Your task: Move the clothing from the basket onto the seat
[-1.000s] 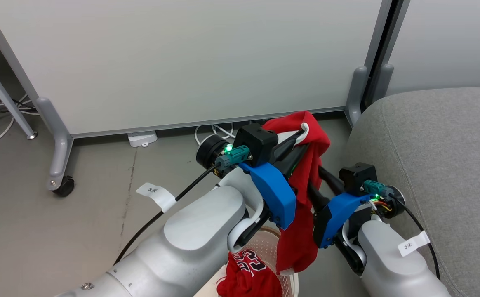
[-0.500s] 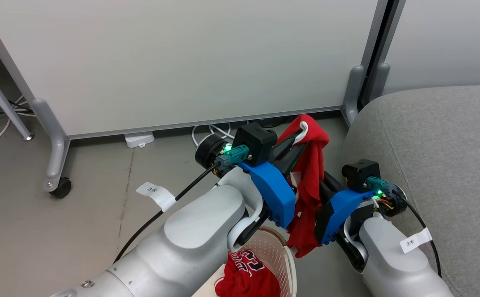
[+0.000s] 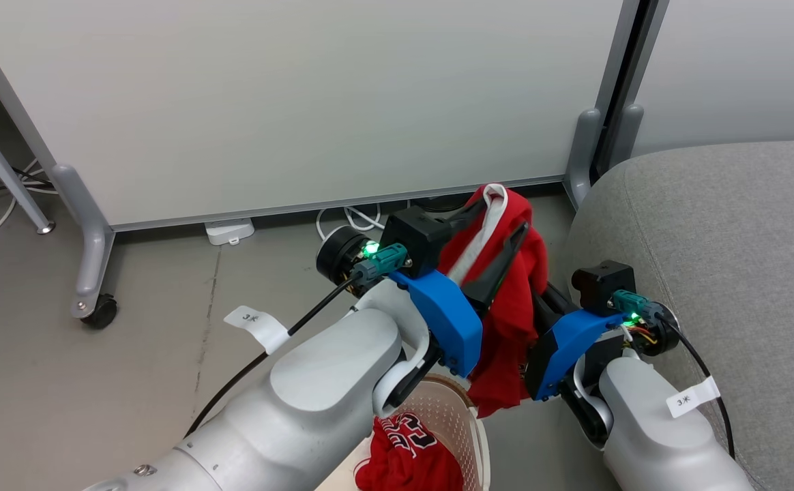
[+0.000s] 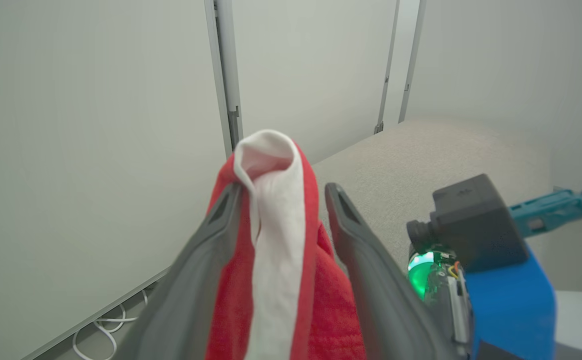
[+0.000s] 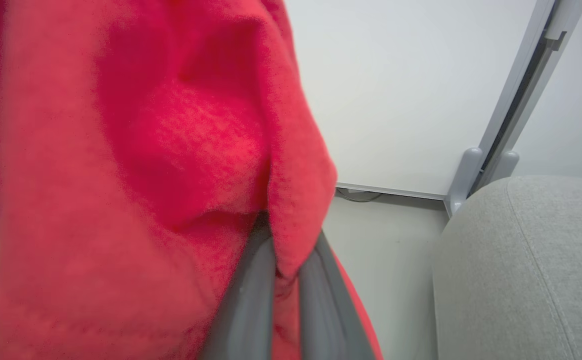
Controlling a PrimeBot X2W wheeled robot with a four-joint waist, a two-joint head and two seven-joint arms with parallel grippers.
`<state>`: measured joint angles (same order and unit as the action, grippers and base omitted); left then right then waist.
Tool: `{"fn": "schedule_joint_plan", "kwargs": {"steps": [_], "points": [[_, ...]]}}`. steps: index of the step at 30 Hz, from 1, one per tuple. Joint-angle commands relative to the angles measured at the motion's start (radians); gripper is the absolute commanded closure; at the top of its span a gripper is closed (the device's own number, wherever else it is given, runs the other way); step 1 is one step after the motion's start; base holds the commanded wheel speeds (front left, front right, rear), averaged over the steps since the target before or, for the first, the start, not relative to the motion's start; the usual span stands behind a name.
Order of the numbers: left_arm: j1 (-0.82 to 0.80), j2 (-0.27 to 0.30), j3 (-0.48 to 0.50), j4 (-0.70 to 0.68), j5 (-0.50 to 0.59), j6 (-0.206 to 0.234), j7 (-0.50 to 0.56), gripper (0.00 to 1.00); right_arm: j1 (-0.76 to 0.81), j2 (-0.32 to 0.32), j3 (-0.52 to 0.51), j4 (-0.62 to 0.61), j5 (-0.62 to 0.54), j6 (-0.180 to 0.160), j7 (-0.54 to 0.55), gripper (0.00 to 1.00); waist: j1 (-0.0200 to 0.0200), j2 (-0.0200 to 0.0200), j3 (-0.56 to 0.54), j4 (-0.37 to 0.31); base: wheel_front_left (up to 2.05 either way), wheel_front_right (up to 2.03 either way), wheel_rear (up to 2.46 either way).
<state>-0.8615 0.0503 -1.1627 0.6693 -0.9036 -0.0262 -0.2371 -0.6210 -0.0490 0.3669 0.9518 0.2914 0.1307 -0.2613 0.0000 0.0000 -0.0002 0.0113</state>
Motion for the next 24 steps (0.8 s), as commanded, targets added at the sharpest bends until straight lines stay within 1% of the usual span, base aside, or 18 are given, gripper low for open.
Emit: {"fn": "schedule_joint_plan", "kwargs": {"steps": [1,7,12,16,20,24], "points": [[-0.004,0.0,0.0,0.007,0.0,0.0,-0.005,0.0,0.013,-0.002,-0.006,-0.005,-0.006,0.0,-0.006,1.0,0.0,0.0,0.0,0.0,0.0,0.0,0.0],[0.011,0.0,0.006,0.023,-0.009,-0.004,-0.012,0.0,0.015,-0.002,-0.017,-0.007,-0.018,0.0,-0.006,1.0,0.0,0.0,-0.001,0.002,0.0,0.0,0.0],[0.034,0.017,0.026,0.025,0.015,0.016,-0.023,0.0,0.018,-0.002,-0.023,-0.011,-0.02,0.0,-0.006,1.0,0.0,0.0,0.002,-0.001,0.0,0.0,0.0],[0.065,0.036,0.06,0.002,0.039,0.03,-0.029,0.0,0.02,-0.002,-0.03,-0.018,-0.024,0.0,-0.005,1.0,0.0,0.0,0.004,-0.004,0.0,0.0,0.0],[0.158,0.08,0.159,-0.094,0.114,0.045,-0.029,0.0,0.024,-0.002,-0.047,-0.035,-0.034,0.0,-0.005,1.0,0.0,0.0,0.011,-0.012,0.0,0.0,0.0],[0.284,0.12,0.29,-0.219,0.229,0.056,-0.029,0.0,0.028,-0.003,-0.053,-0.057,-0.039,0.0,-0.005,1.0,0.0,0.0,0.024,-0.028,0.0,0.0,0.0]]}}
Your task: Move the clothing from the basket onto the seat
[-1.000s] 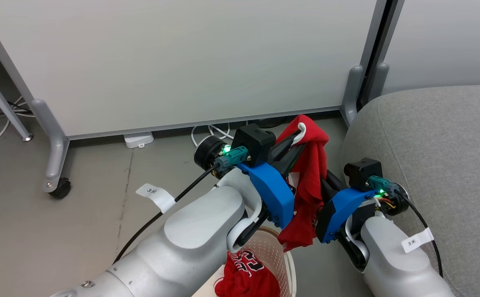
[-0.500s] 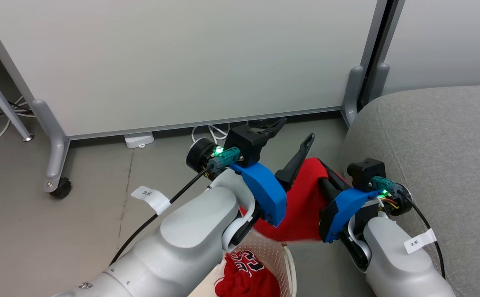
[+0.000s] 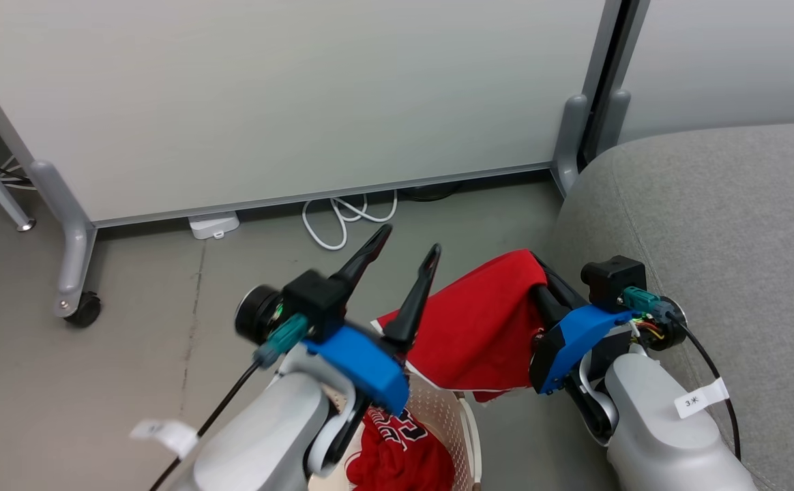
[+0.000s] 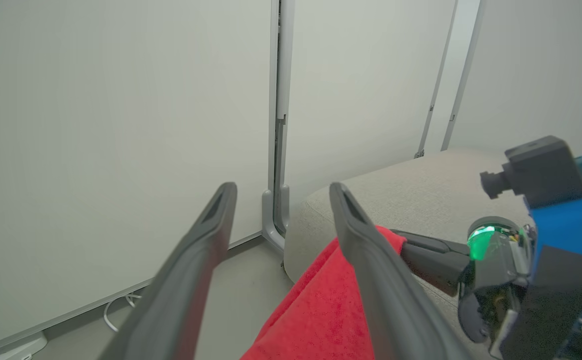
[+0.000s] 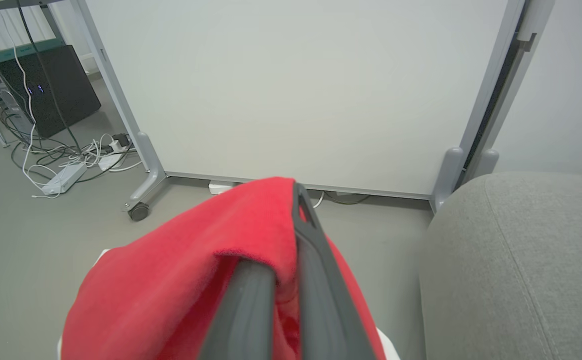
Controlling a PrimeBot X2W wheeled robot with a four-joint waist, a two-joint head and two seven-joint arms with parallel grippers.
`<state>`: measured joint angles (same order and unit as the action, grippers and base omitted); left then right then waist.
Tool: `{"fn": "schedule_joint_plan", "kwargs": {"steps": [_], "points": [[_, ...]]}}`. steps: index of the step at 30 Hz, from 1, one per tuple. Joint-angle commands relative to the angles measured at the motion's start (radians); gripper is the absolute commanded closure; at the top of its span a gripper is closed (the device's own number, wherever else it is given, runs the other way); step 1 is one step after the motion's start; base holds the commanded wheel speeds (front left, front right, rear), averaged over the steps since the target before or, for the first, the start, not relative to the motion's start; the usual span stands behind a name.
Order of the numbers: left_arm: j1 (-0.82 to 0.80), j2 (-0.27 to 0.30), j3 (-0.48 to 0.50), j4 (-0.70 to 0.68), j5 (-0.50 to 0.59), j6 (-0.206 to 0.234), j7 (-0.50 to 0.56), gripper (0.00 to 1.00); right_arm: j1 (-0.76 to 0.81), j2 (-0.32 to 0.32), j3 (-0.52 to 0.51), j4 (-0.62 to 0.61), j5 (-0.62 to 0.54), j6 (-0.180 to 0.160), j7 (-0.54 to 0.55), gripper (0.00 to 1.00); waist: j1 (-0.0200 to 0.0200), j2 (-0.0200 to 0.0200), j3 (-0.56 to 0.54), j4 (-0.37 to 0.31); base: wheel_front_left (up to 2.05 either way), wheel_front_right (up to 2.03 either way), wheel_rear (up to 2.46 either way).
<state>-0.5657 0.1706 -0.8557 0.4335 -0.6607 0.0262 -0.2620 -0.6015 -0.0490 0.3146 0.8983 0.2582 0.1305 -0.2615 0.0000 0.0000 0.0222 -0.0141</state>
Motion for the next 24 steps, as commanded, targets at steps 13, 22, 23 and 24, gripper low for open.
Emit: {"fn": "schedule_joint_plan", "kwargs": {"steps": [13,22,23,24], "points": [[0.342,0.011,0.351,-0.173,0.284,-0.044,-0.004,0.0,0.024,-0.002,0.013,-0.05,-0.025,0.0,-0.005,1.0,0.0,0.0,0.023,-0.063,0.0,0.0,0.0],[0.458,-0.026,0.497,-0.174,0.373,-0.099,-0.004,0.0,0.04,-0.002,0.01,-0.079,-0.038,0.0,-0.005,1.0,0.0,0.0,0.023,-0.092,0.0,0.0,0.0],[0.464,-0.031,0.507,-0.174,0.381,-0.106,-0.004,0.0,0.041,-0.003,0.007,-0.081,-0.037,0.0,-0.005,1.0,0.0,0.0,0.023,-0.095,0.0,0.0,0.0],[0.469,-0.035,0.517,-0.174,0.388,-0.11,-0.004,0.0,0.043,-0.003,0.008,-0.084,-0.032,0.0,-0.005,1.0,0.0,0.0,0.023,-0.098,0.0,0.0,0.0]]}}
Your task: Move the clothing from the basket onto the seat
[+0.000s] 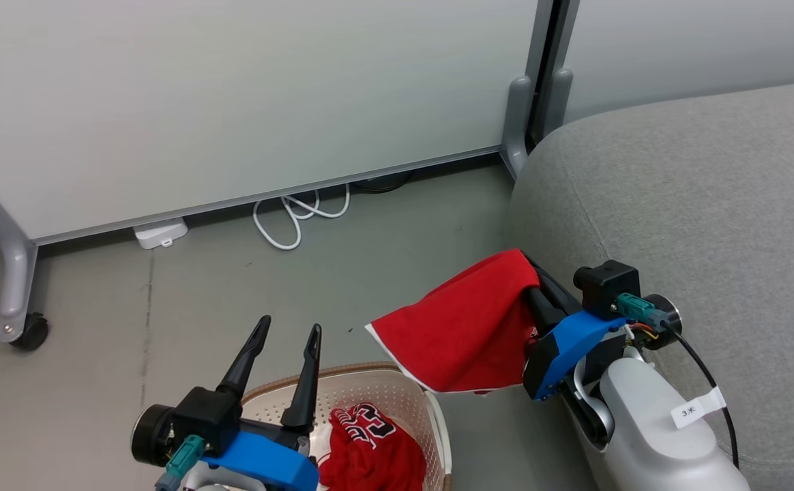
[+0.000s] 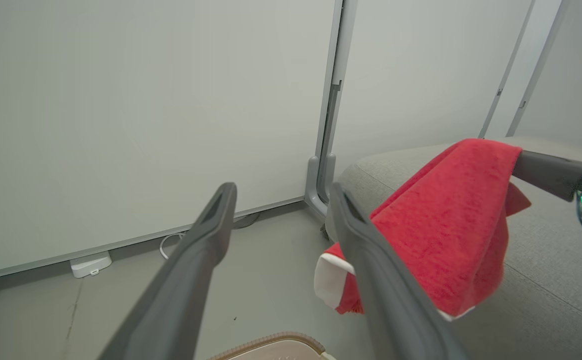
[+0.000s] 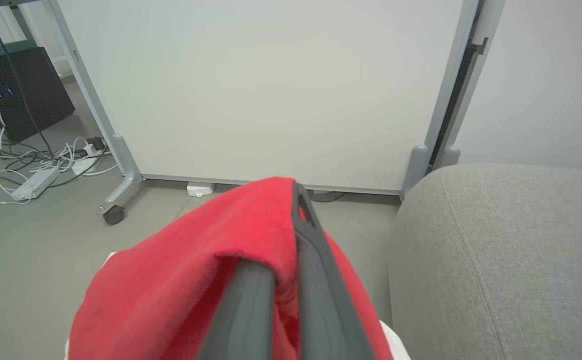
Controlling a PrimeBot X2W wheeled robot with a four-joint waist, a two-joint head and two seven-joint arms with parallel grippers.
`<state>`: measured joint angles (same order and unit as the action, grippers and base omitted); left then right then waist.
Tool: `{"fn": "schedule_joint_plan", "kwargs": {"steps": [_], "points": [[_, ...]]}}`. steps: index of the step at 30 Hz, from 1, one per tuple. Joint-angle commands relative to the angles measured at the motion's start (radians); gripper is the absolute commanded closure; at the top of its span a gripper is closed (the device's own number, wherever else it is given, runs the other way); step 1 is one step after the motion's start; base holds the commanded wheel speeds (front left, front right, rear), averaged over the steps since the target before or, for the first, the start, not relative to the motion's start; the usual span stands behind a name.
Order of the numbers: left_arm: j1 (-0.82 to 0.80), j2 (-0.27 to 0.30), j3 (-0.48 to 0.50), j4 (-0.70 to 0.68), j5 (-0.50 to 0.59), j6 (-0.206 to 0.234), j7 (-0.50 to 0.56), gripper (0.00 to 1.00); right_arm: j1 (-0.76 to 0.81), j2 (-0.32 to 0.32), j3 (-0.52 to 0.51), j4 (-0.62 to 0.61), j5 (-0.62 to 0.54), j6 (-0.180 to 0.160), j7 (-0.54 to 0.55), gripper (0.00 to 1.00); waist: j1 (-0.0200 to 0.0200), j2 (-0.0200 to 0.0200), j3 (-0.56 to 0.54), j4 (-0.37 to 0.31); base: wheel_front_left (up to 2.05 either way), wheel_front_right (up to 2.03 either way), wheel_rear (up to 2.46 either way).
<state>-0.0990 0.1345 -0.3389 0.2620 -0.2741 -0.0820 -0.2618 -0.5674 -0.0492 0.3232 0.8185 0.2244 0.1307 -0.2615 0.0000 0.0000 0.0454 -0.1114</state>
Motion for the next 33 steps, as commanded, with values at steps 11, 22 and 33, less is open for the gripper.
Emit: {"fn": "schedule_joint_plan", "kwargs": {"steps": [11,22,33], "points": [[0.041,-0.038,0.092,-0.049,0.063,-0.033,-0.005,0.0,0.03,-0.002,0.033,-0.085,0.037,0.0,-0.005,1.0,0.0,0.0,0.021,-0.131,0.0,0.0,0.0],[0.03,-0.04,0.131,-0.078,0.099,-0.045,-0.005,0.0,0.057,-0.002,0.053,-0.182,0.048,0.0,-0.005,1.0,0.0,0.0,0.064,-0.318,0.0,0.0,0.0],[0.009,-0.026,0.119,-0.076,0.115,-0.051,-0.005,0.0,0.096,-0.002,0.013,-0.247,0.038,0.0,-0.005,1.0,0.0,0.0,0.101,-0.437,0.0,0.0,0.0]]}}
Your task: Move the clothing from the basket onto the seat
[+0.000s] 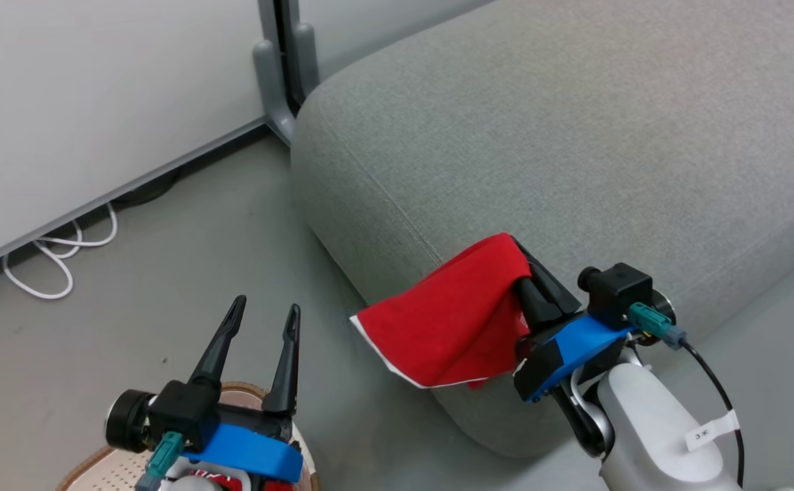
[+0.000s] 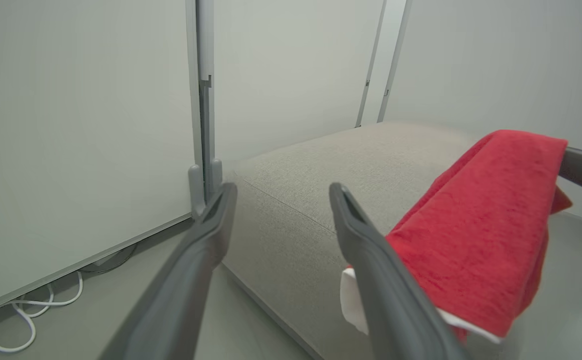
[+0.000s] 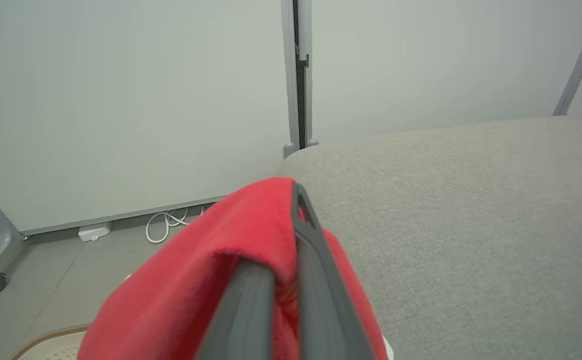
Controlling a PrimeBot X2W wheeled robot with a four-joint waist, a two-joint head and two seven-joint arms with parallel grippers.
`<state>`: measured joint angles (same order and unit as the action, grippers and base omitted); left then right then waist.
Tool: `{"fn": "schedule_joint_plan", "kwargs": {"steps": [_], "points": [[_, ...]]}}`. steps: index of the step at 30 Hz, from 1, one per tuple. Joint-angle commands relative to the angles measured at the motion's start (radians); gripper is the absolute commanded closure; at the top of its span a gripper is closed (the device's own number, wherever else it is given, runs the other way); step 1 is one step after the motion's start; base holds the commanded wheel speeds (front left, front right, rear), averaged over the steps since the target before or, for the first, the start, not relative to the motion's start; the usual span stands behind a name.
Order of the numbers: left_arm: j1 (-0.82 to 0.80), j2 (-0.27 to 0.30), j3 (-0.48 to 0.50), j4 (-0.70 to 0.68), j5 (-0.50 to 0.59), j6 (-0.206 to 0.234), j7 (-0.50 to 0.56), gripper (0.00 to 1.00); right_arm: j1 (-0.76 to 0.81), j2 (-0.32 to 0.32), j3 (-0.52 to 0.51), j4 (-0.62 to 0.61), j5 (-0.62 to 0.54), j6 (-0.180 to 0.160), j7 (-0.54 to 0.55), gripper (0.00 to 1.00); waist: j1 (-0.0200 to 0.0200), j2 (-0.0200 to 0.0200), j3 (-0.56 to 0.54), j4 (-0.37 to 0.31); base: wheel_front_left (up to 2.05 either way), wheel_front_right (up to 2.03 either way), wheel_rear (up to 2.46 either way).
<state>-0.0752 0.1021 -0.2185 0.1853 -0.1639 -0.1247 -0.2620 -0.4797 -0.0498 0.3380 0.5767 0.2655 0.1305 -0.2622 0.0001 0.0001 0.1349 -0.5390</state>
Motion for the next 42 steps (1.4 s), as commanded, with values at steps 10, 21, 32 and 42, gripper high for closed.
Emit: {"fn": "schedule_joint_plan", "kwargs": {"steps": [10,21,32,42], "points": [[-0.047,0.031,-0.044,0.016,-0.017,-0.008,-0.004,0.0,0.044,-0.001,-0.045,-0.042,-0.02,0.0,-0.004,1.0,-0.0001,-0.0001,0.025,-0.014,0.0,0.0,0.0],[-0.059,0.042,-0.017,-0.025,-0.004,-0.008,-0.004,0.0,-0.095,-0.002,-0.092,-0.008,-0.034,0.0,0.016,1.0,-0.0001,-0.0001,0.103,-0.004,0.0,0.0,0.0],[-0.148,0.122,-0.046,-0.106,0.018,-0.008,-0.004,0.0,-0.412,-0.023,-0.355,0.079,-0.11,0.0,0.027,1.0,-0.0001,-0.0001,0.332,0.067,0.0,0.0,0.0],[-0.259,0.205,-0.058,-0.214,0.035,-0.008,0.011,0.0,-0.671,-0.162,-0.654,0.156,-0.155,0.0,0.012,1.0,-0.0001,-0.0001,0.571,0.157,0.0,0.0,0.0]]}}
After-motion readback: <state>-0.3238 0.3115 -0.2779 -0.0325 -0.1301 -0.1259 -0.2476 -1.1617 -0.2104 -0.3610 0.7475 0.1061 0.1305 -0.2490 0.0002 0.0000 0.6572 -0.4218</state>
